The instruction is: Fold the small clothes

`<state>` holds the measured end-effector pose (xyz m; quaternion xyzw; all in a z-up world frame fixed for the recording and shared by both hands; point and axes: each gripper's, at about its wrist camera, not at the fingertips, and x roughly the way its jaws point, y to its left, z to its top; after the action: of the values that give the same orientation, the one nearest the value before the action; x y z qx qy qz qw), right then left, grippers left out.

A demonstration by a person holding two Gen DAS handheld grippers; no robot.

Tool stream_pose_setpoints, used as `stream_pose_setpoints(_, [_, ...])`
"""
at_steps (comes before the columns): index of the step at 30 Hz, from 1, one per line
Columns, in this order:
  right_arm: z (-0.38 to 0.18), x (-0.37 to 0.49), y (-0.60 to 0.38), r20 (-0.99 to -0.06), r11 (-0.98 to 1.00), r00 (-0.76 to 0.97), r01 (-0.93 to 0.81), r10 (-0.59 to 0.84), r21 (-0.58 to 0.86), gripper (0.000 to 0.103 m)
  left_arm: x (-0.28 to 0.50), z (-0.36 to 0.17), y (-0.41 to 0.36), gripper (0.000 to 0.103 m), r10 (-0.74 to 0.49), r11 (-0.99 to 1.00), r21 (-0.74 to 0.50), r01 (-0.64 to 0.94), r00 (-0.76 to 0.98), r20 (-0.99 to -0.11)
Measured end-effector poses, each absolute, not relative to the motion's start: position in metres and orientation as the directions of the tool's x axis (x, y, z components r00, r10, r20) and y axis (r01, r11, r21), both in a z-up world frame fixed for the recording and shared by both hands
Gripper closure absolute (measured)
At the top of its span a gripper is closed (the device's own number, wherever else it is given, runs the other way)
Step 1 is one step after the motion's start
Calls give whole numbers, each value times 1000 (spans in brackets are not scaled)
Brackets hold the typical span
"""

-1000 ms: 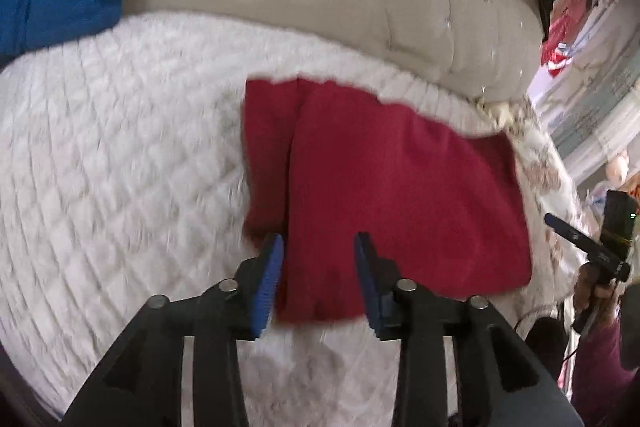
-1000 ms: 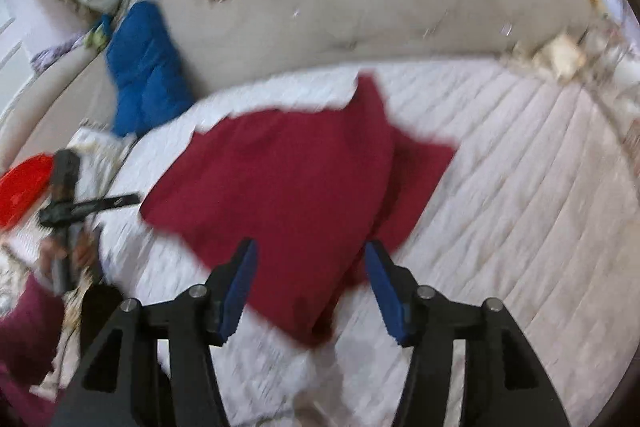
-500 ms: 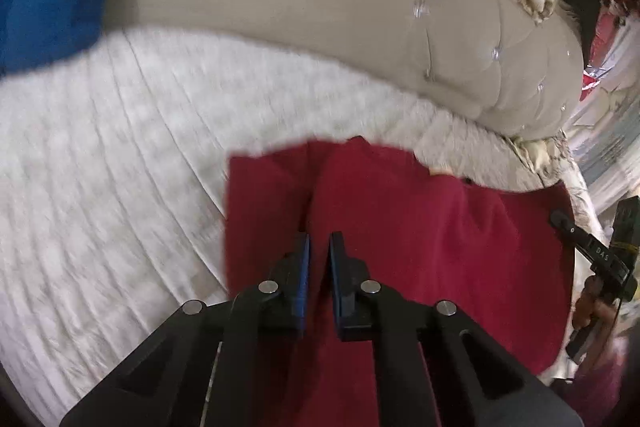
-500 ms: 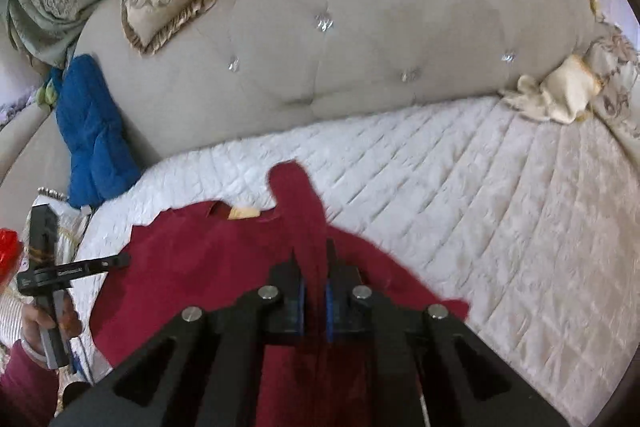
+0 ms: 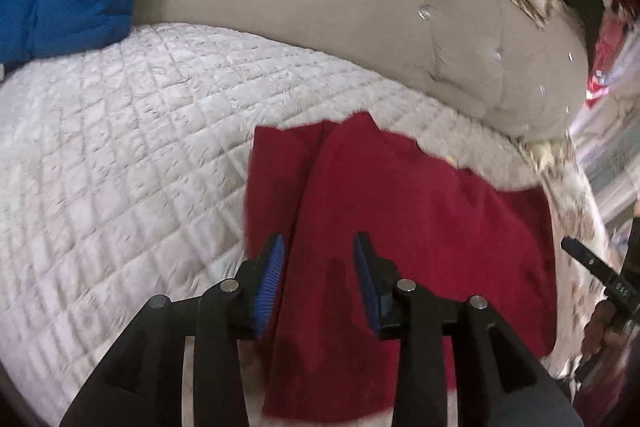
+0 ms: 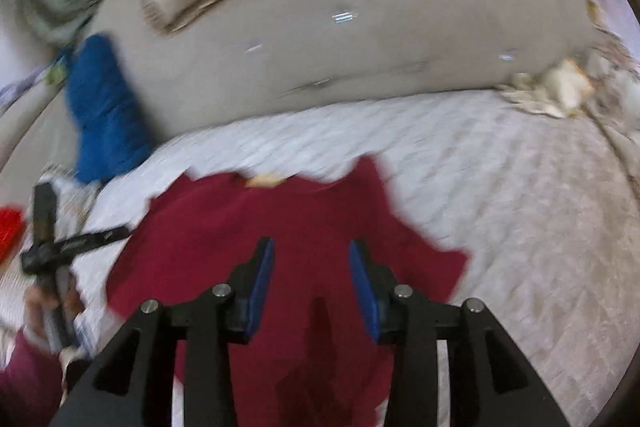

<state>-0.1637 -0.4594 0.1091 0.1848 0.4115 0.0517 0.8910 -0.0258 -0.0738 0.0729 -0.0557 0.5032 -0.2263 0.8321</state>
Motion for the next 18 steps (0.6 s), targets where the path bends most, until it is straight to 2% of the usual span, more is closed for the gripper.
stream_pose_setpoints(2, [100, -171, -444, -730, 922, 617, 20, 293, 387, 62, -45, 72, -68, 89, -420, 894, -296, 336, 399, -815])
stream_pose_setpoints(6, [59, -175, -443, -836, 938, 492, 101, 242, 331, 62, -62, 51, -56, 89, -407, 900, -306, 311, 348, -844])
stream_pose_setpoints(8, [66, -193, -454, -806, 912, 529, 133, 266, 389, 62, -66, 35, -52, 84, -397, 907, -314, 280, 321, -860])
stream_pose_setpoints(10, [83, -218, -464, -761, 891, 598, 165, 251, 423, 49, -71, 32, -45, 78, -416, 903, -340, 264, 336, -845])
stream_pose_setpoints(11, [88, -231, -467, -743, 883, 624, 177, 240, 434, 34, -72, 32, -41, 77, -423, 902, -354, 248, 335, -842])
stream_pose_setpoints(12, [91, -241, -468, -734, 879, 639, 186, 230, 438, 25, -73, 33, -38, 77, -434, 898, -373, 235, 329, -839])
stream_pose_setpoints(16, [94, -258, -450, -754, 912, 623, 157, 207, 379, 27, -77, 47, -35, 77, -444, 896, -392, 210, 363, -819])
stream_pose_setpoints(18, [99, -262, -440, -753, 931, 632, 133, 184, 340, 44, -82, 56, -37, 77, -446, 894, -383, 232, 394, -804])
